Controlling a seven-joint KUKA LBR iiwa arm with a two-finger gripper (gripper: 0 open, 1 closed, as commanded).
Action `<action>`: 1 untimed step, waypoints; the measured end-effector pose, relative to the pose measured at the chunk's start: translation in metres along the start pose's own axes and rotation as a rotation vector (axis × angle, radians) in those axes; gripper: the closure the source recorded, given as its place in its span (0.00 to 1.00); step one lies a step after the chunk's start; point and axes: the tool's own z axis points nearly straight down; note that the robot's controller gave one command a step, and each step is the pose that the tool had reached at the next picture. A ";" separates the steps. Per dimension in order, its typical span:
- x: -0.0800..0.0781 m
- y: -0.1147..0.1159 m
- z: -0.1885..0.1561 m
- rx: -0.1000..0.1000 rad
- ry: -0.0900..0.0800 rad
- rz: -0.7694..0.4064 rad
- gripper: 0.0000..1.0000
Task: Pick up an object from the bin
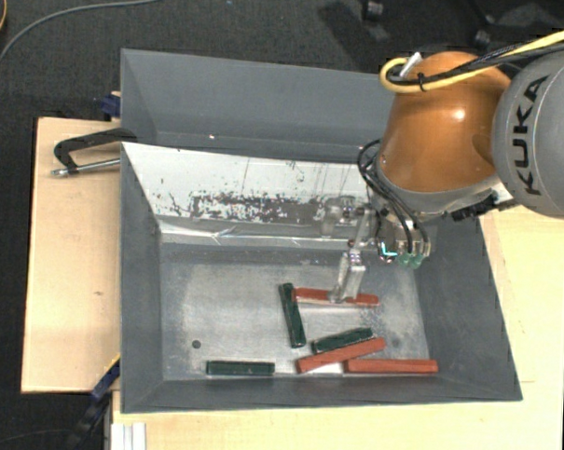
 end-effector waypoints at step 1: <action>0.035 -0.040 0.135 0.000 0.001 -0.294 0.00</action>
Offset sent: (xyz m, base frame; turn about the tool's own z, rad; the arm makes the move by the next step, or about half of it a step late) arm -0.0344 -0.0396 -0.1319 -0.2953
